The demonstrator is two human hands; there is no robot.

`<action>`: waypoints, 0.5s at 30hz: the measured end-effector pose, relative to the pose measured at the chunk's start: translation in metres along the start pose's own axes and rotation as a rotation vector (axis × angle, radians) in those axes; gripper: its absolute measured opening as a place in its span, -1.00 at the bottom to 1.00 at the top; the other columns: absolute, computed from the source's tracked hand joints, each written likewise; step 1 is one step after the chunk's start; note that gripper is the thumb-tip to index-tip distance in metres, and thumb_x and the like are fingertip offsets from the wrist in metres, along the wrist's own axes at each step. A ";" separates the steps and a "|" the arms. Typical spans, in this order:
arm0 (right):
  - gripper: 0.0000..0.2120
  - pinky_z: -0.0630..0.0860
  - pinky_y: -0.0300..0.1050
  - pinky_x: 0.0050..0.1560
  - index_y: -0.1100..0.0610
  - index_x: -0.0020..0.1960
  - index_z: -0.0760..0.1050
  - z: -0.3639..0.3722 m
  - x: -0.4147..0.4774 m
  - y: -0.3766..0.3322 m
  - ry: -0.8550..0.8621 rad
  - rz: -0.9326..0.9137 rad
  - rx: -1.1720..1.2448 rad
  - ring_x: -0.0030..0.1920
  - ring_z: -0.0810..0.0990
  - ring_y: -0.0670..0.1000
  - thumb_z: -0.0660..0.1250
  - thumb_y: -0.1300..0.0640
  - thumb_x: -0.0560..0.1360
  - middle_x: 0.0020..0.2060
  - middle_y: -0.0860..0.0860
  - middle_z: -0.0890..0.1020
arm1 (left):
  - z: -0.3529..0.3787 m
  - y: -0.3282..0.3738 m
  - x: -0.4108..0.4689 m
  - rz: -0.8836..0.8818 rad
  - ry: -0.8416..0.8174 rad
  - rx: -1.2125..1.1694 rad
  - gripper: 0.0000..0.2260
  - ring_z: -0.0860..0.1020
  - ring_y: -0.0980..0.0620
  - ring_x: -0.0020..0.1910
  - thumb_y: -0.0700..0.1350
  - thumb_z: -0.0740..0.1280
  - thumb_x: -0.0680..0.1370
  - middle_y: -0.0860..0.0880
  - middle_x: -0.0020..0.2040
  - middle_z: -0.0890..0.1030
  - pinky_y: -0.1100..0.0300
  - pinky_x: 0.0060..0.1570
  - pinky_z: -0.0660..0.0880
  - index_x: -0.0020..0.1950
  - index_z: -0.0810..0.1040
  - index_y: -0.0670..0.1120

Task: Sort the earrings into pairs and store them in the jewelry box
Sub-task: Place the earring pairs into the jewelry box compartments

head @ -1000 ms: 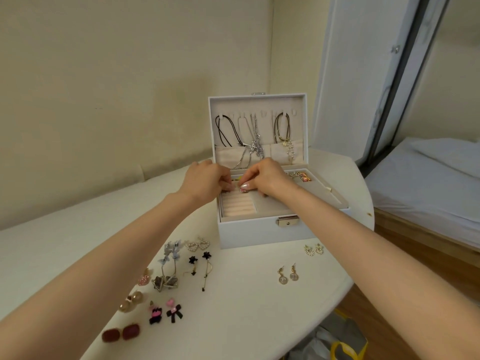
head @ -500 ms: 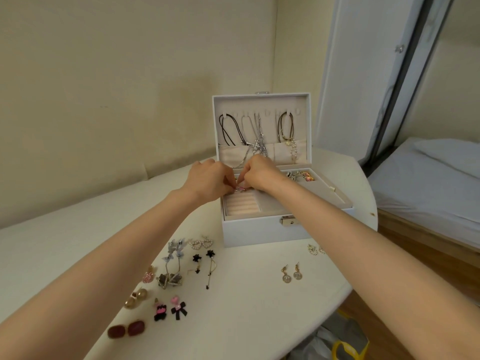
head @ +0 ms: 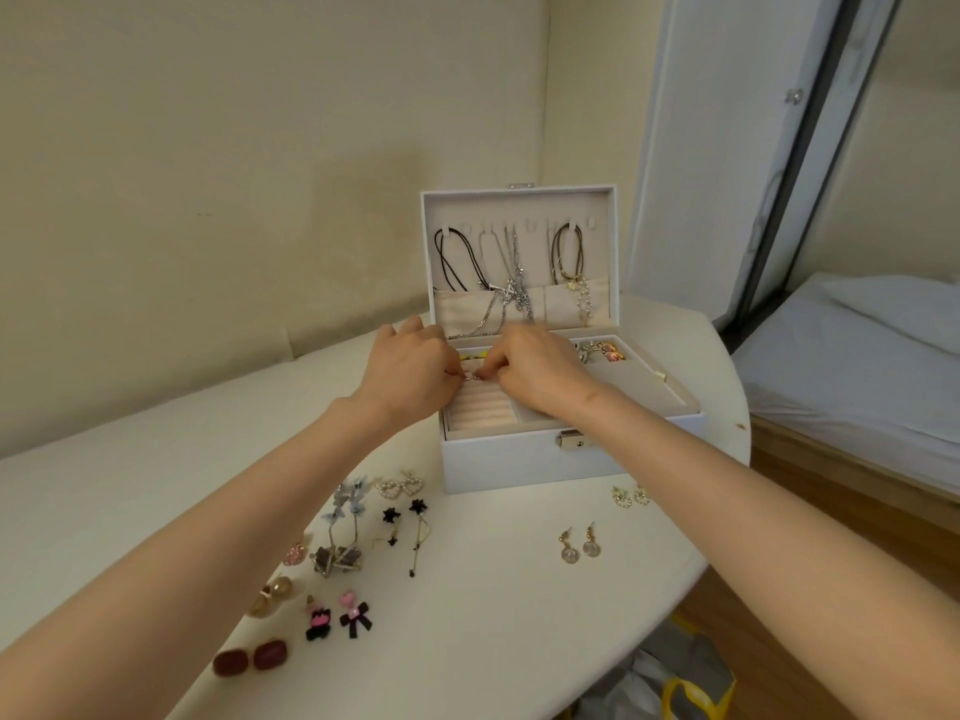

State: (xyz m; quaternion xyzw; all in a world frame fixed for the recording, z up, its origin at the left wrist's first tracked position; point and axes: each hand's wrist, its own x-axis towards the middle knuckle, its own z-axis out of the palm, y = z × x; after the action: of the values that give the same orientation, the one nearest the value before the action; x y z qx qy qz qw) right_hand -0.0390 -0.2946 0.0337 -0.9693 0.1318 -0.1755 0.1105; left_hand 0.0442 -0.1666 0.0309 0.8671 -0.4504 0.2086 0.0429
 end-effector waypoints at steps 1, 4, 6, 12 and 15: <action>-0.69 0.30 -0.19 -0.12 -0.06 0.05 0.64 0.000 0.000 0.000 -0.016 -0.009 -0.016 0.12 0.55 0.11 0.24 0.25 0.48 0.13 -0.03 0.60 | 0.000 0.000 -0.001 0.006 -0.014 -0.002 -0.79 0.39 -0.07 0.18 0.00 0.22 0.54 0.03 0.14 0.54 0.13 -0.02 0.23 0.08 0.61 0.10; -0.64 0.31 -0.17 -0.11 -0.07 0.10 0.62 0.000 -0.002 0.001 -0.043 -0.023 -0.048 0.15 0.53 0.12 0.20 0.28 0.49 0.17 -0.02 0.57 | -0.003 -0.002 -0.001 0.014 -0.054 -0.028 -0.77 0.38 -0.07 0.18 -0.02 0.20 0.55 0.04 0.17 0.52 0.12 0.02 0.25 0.12 0.60 0.12; -0.63 0.34 -0.13 -0.06 -0.08 0.12 0.61 -0.001 -0.002 0.001 -0.060 -0.023 -0.048 0.18 0.52 0.12 0.19 0.27 0.49 0.18 -0.01 0.55 | -0.005 -0.001 -0.001 0.014 -0.082 -0.034 -0.76 0.38 -0.07 0.18 -0.03 0.19 0.56 0.03 0.18 0.52 0.10 0.03 0.26 0.13 0.59 0.12; -0.60 0.34 -0.14 -0.08 -0.09 0.17 0.58 -0.003 -0.005 0.004 -0.011 0.007 0.033 0.16 0.53 0.10 0.19 0.27 0.49 0.14 -0.01 0.60 | -0.007 0.001 -0.005 -0.017 -0.071 -0.063 -0.74 0.39 -0.07 0.18 -0.02 0.18 0.56 0.04 0.17 0.56 0.09 0.04 0.28 0.21 0.51 0.04; -0.57 0.30 -0.16 -0.11 -0.11 0.19 0.56 -0.001 -0.007 0.003 -0.040 -0.014 -0.014 0.16 0.51 0.12 0.17 0.29 0.49 0.15 0.02 0.56 | -0.004 0.000 -0.008 0.012 -0.082 -0.032 -0.73 0.39 -0.08 0.17 -0.04 0.13 0.58 0.01 0.19 0.52 0.08 0.04 0.30 0.22 0.52 0.08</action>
State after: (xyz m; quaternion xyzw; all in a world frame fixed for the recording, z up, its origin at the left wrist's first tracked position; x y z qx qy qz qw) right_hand -0.0459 -0.2953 0.0318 -0.9743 0.1239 -0.1560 0.1051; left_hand 0.0385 -0.1598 0.0311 0.8714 -0.4600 0.1661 0.0369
